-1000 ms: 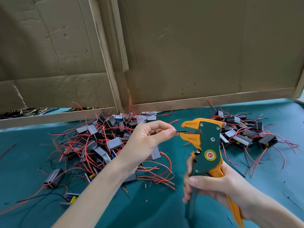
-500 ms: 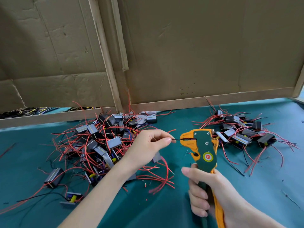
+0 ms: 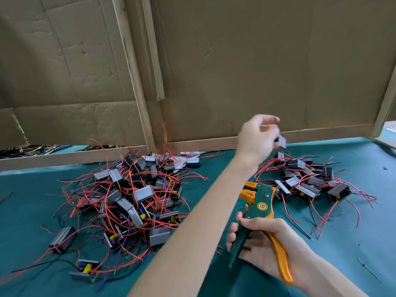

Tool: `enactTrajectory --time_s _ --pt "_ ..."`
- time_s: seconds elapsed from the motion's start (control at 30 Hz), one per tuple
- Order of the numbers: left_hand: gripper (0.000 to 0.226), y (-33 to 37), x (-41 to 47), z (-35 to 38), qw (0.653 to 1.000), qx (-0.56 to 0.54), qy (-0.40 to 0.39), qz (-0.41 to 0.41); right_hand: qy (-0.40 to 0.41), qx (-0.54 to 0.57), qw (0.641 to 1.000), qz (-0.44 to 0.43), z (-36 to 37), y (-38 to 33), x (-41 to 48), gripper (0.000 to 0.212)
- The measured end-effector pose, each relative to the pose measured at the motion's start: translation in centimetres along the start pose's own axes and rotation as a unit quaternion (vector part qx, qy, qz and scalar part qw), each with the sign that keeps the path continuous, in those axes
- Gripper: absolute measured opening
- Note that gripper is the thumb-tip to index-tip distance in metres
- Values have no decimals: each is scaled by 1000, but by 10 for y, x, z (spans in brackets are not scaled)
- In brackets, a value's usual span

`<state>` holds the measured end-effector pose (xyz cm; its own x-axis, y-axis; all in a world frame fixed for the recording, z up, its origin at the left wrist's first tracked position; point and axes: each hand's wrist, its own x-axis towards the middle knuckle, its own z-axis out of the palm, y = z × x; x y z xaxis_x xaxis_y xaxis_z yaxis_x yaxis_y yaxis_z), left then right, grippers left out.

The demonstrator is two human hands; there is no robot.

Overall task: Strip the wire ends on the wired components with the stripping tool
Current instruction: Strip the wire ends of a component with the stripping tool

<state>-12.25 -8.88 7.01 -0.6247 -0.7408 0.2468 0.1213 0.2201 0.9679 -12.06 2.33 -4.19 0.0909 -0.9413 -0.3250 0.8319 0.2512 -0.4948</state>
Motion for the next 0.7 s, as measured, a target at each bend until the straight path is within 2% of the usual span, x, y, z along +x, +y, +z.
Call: enactTrajectory --time_s 0.07,0.1,0.17,0.23,0.27,0.33,0.37,0.43,0.5,0.6,0.67,0.7 --pt "32 -13 10 13 986 85 -139 -46 -5 2 1000 2 0 -1 0 35" --pt "31 -20 14 11 973 134 -181 -51 -9 2 1000 2 -1 -1 0 36" --pt "28 -32 26 -5 963 195 -178 -50 -15 -7 1000 1 -1 0 2 33" --pt "32 -49 41 -33 950 289 -100 -60 -20 -18 1000 3 -1 1 2 31" --pt "35 -61 49 -50 923 377 -52 -66 -23 -23 999 5 0 2 3 31" --pt "40 -84 59 -88 833 544 13 -103 -23 -33 999 12 1 2 3 30" --pt "43 -94 60 -107 788 602 23 -127 -21 -37 999 13 1 2 2 28" --pt "45 -107 60 -137 740 650 5 -170 -18 -40 999 13 1 2 2 24" --pt "46 -115 57 -153 721 672 -17 -169 -14 -42 999 9 2 1 3 24" --pt "47 -119 51 -158 696 710 0 -109 -6 -38 999 4 2 1 3 26" --pt "41 -117 47 -157 705 705 15 -74 -4 -41 999 1 1 1 2 28" --pt "36 -114 44 -155 722 689 24 -56 -4 -43 999 0 1 1 2 28"
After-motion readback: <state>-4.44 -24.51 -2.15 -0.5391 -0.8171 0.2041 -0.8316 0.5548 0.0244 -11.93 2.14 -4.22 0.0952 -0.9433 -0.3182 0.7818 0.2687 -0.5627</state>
